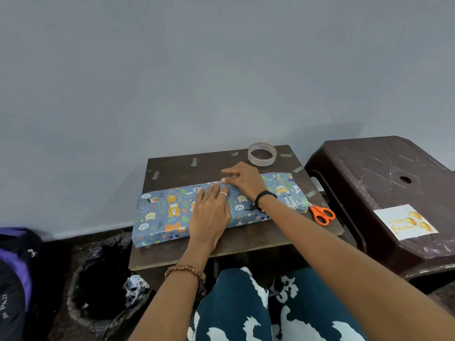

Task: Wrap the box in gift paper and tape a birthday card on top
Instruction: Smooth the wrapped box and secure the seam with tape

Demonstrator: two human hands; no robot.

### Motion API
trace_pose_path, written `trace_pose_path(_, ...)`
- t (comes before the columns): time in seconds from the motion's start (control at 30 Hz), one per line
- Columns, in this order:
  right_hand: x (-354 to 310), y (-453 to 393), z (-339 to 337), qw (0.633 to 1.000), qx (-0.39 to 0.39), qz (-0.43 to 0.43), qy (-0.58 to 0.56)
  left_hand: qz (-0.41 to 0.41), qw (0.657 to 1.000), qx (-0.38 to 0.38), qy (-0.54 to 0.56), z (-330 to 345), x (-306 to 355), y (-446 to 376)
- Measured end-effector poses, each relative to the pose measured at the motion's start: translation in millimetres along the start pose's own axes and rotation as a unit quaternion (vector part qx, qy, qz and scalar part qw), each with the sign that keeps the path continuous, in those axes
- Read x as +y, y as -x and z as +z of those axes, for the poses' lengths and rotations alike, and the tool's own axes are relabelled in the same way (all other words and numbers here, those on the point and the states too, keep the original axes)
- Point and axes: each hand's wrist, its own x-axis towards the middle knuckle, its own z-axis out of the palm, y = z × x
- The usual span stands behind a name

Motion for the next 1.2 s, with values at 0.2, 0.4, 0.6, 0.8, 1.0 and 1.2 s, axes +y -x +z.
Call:
trace_pose_path(0.2,-2,-2,9,0.998,0.037,0.026,0.043,0.01,1.0,-0.014,-0.009,0,0,2)
trace_pose_path(0.4,-4,5,1,0.996,0.05,0.03,-0.068,0.011,1.0,-0.009,-0.008,2,-3,3)
trace_pose_path(0.6,-5,34,-19,0.97,0.139,0.069,-0.185,0.019,1.0,-0.003,0.019,1,-5,-1)
trace_pose_path(0.8,-6,82,-14,0.91,0.299,0.163,-0.238,-0.01,0.997,-0.068,0.03,-10,-1,-8)
trace_pose_path(1.0,-15,104,0,0.706,0.39,0.389,-0.445,0.004,0.994,-0.106,0.015,-38,7,-58)
trace_pose_path(1.2,-7,92,-5,0.634,0.333,0.457,-0.528,0.06,0.892,-0.447,0.017,-27,15,-92)
